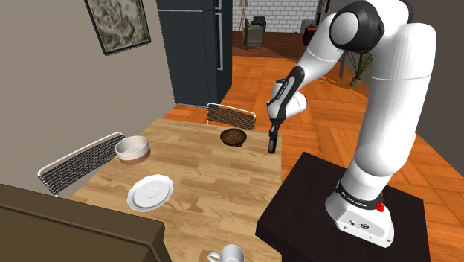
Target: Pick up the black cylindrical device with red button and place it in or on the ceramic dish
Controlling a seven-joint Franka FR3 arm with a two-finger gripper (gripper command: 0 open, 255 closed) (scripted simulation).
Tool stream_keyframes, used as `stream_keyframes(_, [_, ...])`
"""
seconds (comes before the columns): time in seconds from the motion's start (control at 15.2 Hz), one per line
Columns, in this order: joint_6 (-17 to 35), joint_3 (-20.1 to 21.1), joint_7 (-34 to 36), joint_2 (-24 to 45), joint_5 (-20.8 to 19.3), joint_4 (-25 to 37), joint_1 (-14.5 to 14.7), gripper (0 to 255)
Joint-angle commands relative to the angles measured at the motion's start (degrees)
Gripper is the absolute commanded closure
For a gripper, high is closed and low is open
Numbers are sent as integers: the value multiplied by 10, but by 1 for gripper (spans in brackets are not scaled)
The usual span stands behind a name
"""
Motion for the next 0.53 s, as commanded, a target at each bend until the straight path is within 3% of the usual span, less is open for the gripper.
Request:
stream_keyframes(0.0, [-13,-6,5,-15,-8,-2,4,255])
stream_keyframes(0.46, [-70,-23,24,-75,-41,-3,16,255])
